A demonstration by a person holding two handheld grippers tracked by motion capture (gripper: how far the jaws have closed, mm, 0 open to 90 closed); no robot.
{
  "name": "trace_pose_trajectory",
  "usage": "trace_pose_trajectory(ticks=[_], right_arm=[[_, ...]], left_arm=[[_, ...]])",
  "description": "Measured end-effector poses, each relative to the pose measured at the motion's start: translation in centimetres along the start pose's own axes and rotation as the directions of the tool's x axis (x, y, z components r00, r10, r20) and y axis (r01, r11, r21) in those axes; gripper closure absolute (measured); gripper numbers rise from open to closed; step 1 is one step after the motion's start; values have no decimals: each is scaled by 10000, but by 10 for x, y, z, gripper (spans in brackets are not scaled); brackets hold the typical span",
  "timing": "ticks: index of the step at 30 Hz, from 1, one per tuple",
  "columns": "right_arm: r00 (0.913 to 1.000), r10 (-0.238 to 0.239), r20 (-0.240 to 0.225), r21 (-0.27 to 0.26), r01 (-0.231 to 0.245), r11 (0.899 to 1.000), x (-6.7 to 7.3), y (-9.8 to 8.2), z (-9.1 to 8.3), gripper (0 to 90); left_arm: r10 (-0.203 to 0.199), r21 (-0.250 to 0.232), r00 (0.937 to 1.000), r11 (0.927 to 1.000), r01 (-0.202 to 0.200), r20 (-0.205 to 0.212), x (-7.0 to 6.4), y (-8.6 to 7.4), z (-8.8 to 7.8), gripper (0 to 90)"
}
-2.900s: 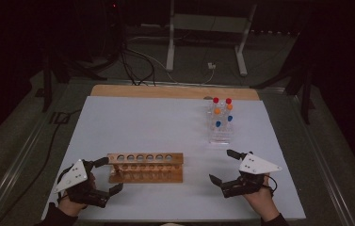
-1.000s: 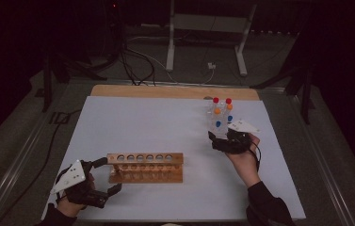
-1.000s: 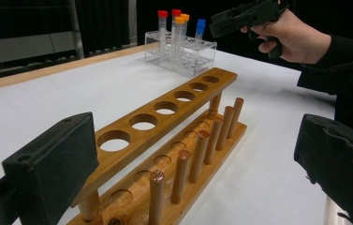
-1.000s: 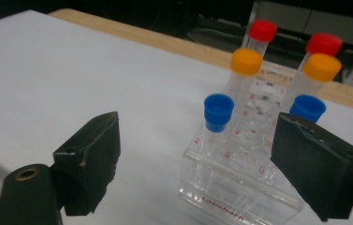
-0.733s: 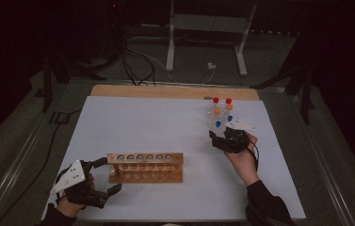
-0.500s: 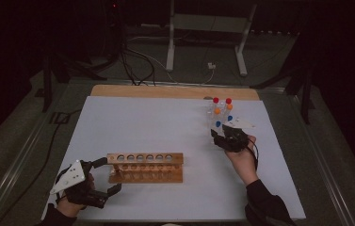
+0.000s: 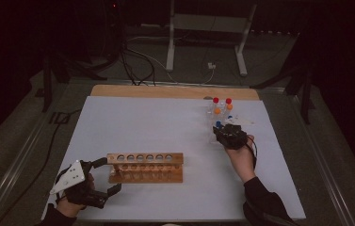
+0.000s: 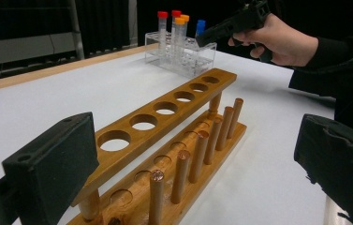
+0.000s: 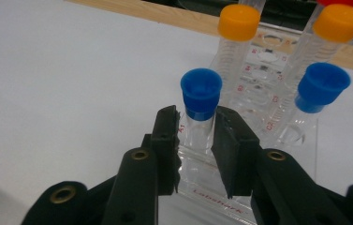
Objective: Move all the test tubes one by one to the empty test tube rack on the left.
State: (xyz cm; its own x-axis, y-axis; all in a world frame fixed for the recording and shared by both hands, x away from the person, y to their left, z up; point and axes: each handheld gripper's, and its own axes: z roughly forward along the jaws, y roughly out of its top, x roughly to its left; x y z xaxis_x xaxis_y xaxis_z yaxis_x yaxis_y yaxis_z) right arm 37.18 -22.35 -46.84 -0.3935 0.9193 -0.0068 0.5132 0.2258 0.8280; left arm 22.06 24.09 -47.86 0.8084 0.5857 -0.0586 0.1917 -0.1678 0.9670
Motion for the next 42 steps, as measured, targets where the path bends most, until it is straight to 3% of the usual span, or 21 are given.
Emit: trace_pose_trajectory(ticks=[8, 16, 42], right_arm=[[9999, 57, 142, -5, -57, 10000, -1, 2, 2, 767], [9988, -346, 335, -319, 357, 9989, 3, 5, -5, 770], [9962, -830, 274, -1555, 862, 9841, 8, 28, -49, 770]], left_arm=[[7, 2, 10000, 10000, -7, -3, 0, 0, 0, 5], [4, -15, 10000, 10000, -4, -7, 0, 0, -1, 5], [150, -2, 9999, 9999, -150, 37, -4, 3, -2, 5]])
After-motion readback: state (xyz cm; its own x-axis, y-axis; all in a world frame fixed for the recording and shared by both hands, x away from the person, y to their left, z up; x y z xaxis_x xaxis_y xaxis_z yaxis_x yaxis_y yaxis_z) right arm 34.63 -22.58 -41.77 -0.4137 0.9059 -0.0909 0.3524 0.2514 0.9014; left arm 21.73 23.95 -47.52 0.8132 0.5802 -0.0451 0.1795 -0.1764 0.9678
